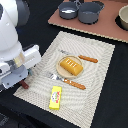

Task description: Interact with the objects in diverse but meaningful ways.

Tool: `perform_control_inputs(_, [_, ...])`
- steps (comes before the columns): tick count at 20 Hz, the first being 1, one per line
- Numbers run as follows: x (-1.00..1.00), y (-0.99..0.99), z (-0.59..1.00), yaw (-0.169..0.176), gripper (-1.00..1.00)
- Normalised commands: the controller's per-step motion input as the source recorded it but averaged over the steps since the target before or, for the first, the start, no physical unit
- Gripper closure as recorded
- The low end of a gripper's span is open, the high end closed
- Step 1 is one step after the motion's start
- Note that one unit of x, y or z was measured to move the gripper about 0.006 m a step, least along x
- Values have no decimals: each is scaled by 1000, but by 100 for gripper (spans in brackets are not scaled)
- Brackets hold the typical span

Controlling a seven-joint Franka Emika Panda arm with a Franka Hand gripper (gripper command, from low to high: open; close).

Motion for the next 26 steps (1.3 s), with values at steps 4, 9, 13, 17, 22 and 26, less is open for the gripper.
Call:
perform_control_inputs(4, [-136,-121,-72,-21,100])
perform_control_inputs(9, [-109,-99,-69,-19,100])
perform_control_inputs(13, [-56,-33,-18,-14,100])
perform_control_inputs(17, [48,319,769,20,100])
perform_control_inputs(22, [11,698,1000,57,100])
perform_control_inputs(26, [0,756,1000,57,100])
